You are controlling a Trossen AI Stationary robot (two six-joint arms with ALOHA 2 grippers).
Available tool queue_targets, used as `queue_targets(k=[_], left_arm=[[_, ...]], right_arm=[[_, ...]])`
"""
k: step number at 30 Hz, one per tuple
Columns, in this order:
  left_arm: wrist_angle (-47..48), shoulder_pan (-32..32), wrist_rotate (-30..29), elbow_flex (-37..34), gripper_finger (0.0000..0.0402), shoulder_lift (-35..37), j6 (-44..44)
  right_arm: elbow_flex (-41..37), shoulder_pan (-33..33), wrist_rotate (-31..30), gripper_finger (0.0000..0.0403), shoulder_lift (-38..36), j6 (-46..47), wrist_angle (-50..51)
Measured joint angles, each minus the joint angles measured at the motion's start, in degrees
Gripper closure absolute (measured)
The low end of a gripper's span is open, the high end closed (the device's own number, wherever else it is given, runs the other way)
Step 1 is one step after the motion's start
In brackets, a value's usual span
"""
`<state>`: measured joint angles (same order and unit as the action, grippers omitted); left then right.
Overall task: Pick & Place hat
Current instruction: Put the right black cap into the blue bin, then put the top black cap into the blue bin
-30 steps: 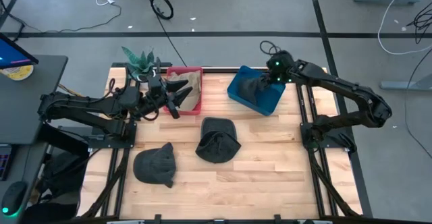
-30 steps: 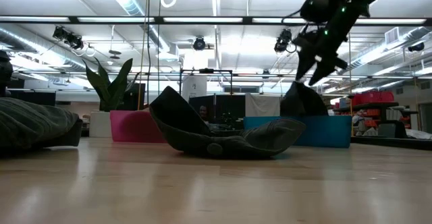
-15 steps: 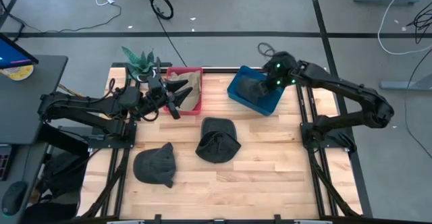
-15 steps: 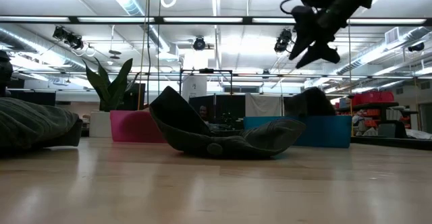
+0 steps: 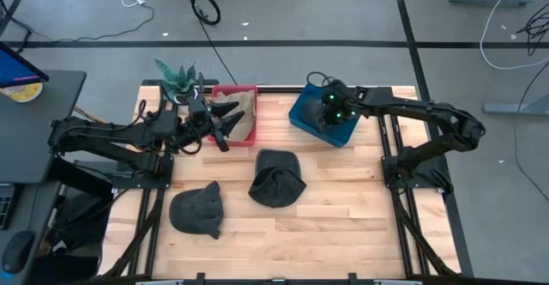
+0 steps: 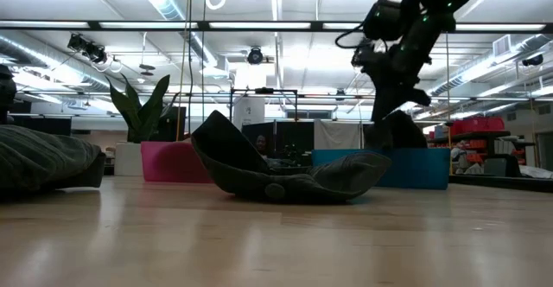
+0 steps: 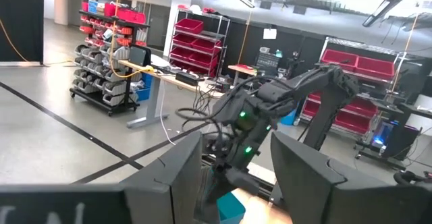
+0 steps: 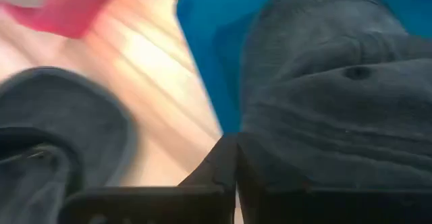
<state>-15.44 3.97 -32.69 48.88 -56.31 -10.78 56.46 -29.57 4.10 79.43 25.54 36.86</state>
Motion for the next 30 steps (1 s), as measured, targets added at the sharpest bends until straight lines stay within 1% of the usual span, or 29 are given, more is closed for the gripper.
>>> queue_targets(k=[7, 14, 17, 23, 28, 30], left_arm=[[1.53, 0.21, 0.0, 0.0, 0.022, 0.02, -1.06], [6.16, 2.26, 0.05, 0.0, 0.022, 0.0, -3.63], [6.41, 3.29, 0.07, 0.0, 0.022, 0.01, -3.65], [6.41, 3.8, 0.04, 0.0, 0.022, 0.01, -3.65], [6.4, 3.8, 0.04, 0.0, 0.022, 0.0, -3.65], [6.41, 3.8, 0.1, 0.0, 0.022, 0.02, -3.65]], right_arm=[[-0.02, -1.91, -7.87, 0.04, 4.04, 0.54, 4.23], [-0.02, -1.56, -11.55, 0.0401, 3.77, 1.55, 4.59], [-0.02, -1.89, -14.73, 0.0402, 3.77, 1.59, 5.71], [-0.02, -1.67, -15.29, 0.0402, 3.25, 0.57, 11.39], [0.02, -0.3, -15.21, 0.0403, 0.39, -0.86, 11.54], [0.45, -0.04, -15.23, 0.0403, -1.29, -0.04, 11.63]])
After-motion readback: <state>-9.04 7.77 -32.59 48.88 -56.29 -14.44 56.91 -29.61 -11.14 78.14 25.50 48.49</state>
